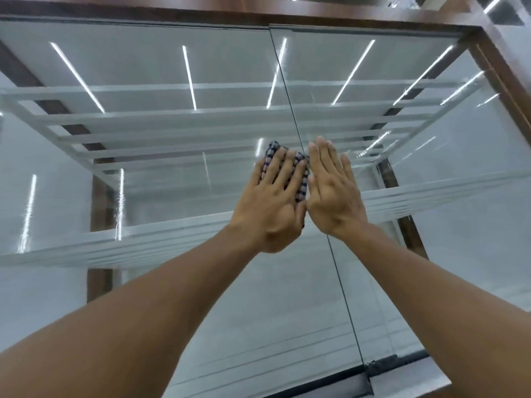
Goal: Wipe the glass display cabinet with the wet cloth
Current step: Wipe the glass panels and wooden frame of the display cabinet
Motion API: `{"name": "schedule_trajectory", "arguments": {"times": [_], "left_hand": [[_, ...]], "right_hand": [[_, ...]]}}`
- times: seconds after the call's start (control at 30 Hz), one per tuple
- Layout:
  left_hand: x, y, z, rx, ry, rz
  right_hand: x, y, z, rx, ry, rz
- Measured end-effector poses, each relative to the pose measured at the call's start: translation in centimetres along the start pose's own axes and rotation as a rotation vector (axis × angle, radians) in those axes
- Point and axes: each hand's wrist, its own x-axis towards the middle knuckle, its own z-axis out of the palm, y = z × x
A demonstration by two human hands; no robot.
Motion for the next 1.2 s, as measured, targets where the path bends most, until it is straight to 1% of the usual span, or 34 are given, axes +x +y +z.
{"name": "schedule_trajectory", "arguments": {"times": [0.07,0.13,0.27,0.47,0.6,0.7,0.8,0.87,0.97,1.1,1.13,1.2], "left_hand": [[-1.8,-0.8,0.0,0.018,-0.006,0.043],[-2.9,-2.5,-0.1,0.013,0.009,0.029],[-4.9,-6.9,-1.3,0.002,0.052,-0.084],[-10.5,-13.6,-2.5,0.057,0.088,-0.192],[-14.5,-18.3,-3.3,0.067,0.112,-0.265],[-17.2,-21.4,-3.8,0.053,0.115,-0.318],[-19.9,-24.6,-4.6,0.06,0.11,-0.399],[-21.6,-26.6,-5.0,0.067,0.116,-0.456],[-23.8,-28.2,-5.0,0.019,0.14,-0.505],[-24.9,-25.4,-3.6,-0.029,0.207,-0.619],[-24.8,-24.3,-3.2,-0.032,0.205,-0.599],[-23.8,-22.7,-3.0,-0.021,0.155,-0.44]], "right_hand": [[-0.3,-0.8,0.0,-0.02,-0.016,0.026],[-0.9,-2.5,0.2,-0.039,-0.039,0.014],[-1.2,-7.5,1.6,-0.021,-0.087,-0.117],[-0.3,-15.7,4.6,0.008,-0.152,-0.204],[0.0,-21.0,6.6,-0.001,-0.141,-0.252],[-0.2,-24.7,8.1,-0.006,-0.144,-0.326],[-0.6,-28.2,9.6,-0.027,-0.157,-0.404],[-0.9,-30.1,10.3,-0.048,-0.166,-0.423],[-1.2,-31.1,11.0,-0.062,-0.161,-0.393],[-2.2,-29.5,11.0,-0.033,-0.13,-0.43],[-2.4,-28.8,10.8,-0.029,-0.135,-0.447],[-2.6,-27.0,10.1,-0.034,-0.146,-0.447]]}}
